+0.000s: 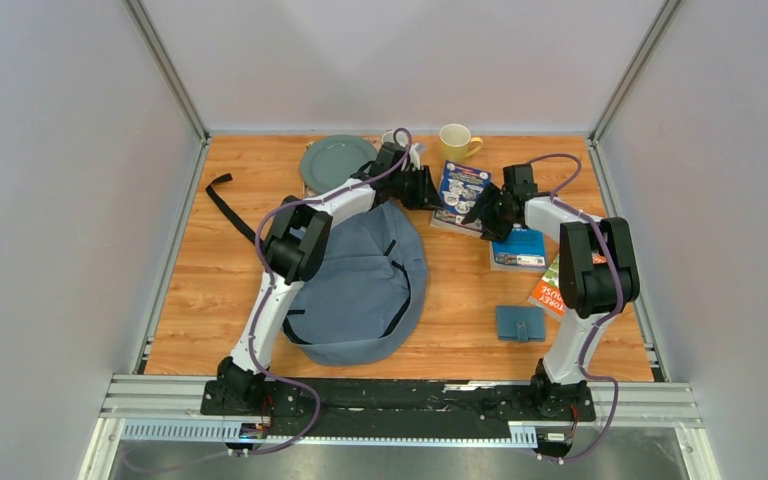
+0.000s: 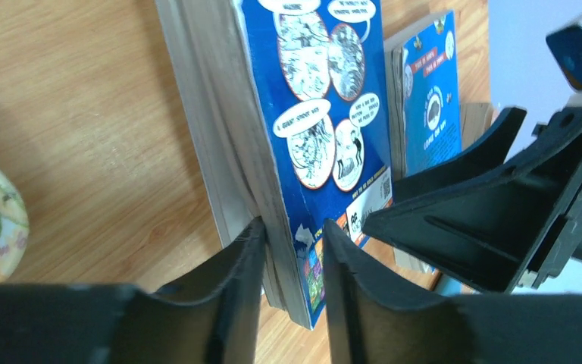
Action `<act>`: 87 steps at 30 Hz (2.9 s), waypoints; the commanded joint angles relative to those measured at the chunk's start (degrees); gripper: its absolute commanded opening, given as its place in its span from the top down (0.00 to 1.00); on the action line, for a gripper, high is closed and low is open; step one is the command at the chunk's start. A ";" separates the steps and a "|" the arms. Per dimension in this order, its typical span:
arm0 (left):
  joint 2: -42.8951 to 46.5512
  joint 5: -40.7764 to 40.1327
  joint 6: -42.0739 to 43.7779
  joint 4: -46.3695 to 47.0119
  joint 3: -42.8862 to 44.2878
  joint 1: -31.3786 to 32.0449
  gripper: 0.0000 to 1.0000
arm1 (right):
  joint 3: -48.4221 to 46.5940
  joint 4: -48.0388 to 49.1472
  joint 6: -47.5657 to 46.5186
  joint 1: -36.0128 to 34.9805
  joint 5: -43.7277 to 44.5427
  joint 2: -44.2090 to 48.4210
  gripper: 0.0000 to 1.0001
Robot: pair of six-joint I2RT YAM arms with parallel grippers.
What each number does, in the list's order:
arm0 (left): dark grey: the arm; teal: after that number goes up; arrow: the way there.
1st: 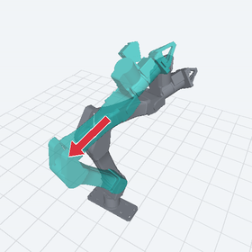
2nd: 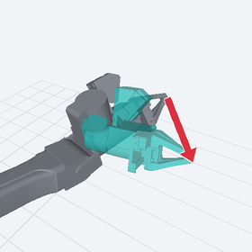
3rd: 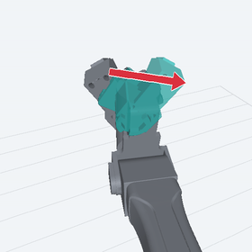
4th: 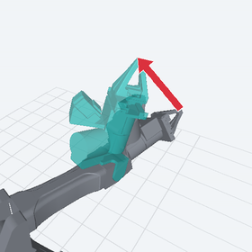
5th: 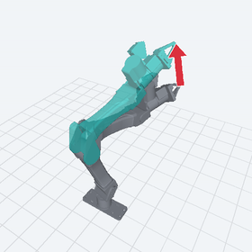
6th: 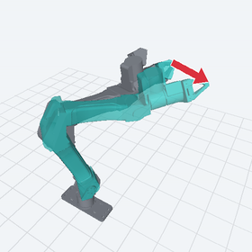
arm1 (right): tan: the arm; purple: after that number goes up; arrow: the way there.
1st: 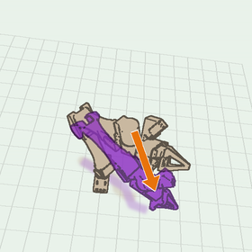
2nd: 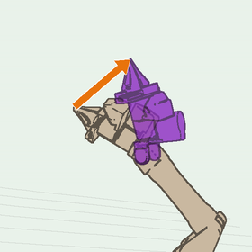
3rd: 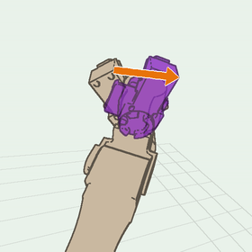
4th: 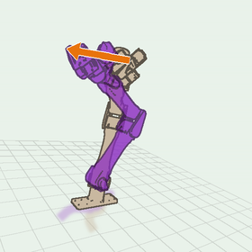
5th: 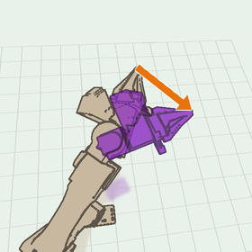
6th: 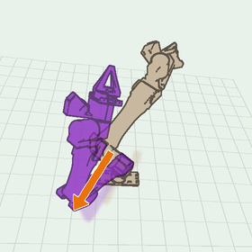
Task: Pack the student bag
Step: Pick up the book from the center of the board.
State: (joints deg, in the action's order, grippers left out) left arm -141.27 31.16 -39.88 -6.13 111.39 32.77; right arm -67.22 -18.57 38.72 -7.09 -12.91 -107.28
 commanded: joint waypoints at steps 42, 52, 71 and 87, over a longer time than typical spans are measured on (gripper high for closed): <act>53.53 11.38 -1.69 14.82 -37.29 7.65 1.00 | 26.61 -3.24 8.47 6.57 -17.93 63.94 0.25; 68.32 8.05 -5.04 26.08 -54.43 14.06 1.00 | 34.08 3.51 16.56 6.30 -29.17 75.64 0.21; 76.84 9.89 -2.93 31.45 -61.99 18.11 1.00 | 39.27 21.73 27.64 -3.80 -34.64 75.64 0.75; 93.02 -22.53 0.86 11.92 -74.20 18.03 0.25 | 33.74 19.27 29.65 -4.25 -32.62 79.16 1.00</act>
State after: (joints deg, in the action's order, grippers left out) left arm -51.92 19.62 -38.65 3.03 40.18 50.92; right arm -28.80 -3.11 65.34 -10.83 -43.33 -29.47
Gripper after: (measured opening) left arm 0.747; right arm 0.300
